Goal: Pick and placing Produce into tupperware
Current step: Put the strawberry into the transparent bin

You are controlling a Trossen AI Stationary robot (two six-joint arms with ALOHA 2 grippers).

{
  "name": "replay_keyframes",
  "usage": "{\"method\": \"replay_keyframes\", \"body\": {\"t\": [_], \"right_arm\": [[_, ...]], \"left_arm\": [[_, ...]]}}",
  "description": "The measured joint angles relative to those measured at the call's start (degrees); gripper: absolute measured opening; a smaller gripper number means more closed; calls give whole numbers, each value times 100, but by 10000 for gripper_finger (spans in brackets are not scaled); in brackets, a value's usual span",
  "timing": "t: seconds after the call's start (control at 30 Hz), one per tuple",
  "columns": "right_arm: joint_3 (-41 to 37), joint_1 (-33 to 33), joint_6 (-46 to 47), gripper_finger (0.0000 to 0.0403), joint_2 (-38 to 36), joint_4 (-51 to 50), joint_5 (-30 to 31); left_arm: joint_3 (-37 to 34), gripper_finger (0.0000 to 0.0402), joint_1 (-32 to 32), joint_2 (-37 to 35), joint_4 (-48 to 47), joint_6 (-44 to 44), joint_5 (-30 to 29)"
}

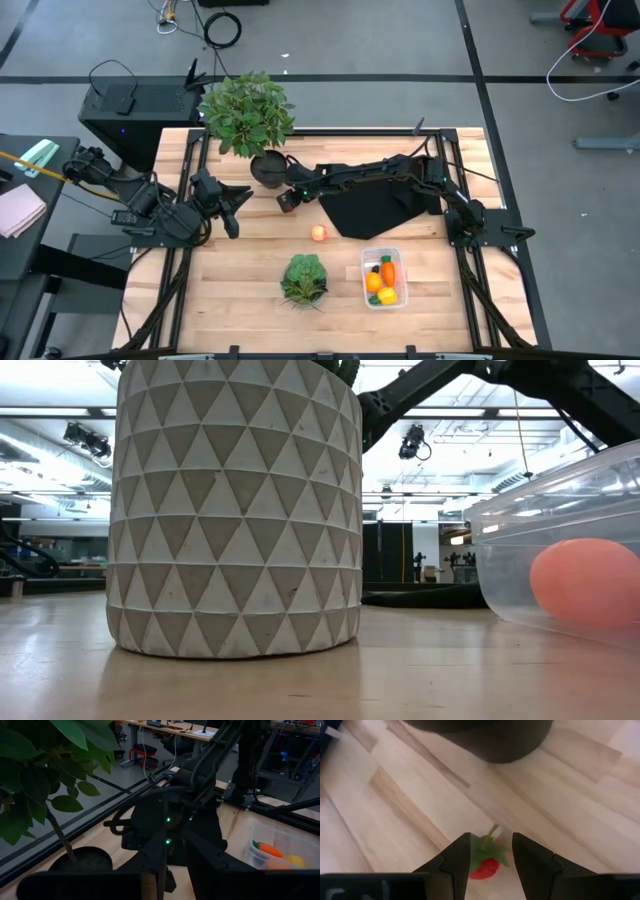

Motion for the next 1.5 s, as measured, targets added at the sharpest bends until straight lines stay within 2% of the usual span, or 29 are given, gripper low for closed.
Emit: {"method": "replay_keyframes", "body": {"t": [0.9, 1.5], "right_arm": [[2, -63, 117, 151, 44, 25, 35], [2, -79, 153, 126, 44, 143, -105]], "left_arm": [[0, 69, 0, -1, -2, 6, -1], [0, 71, -2, -2, -2, 3, -1]]}}
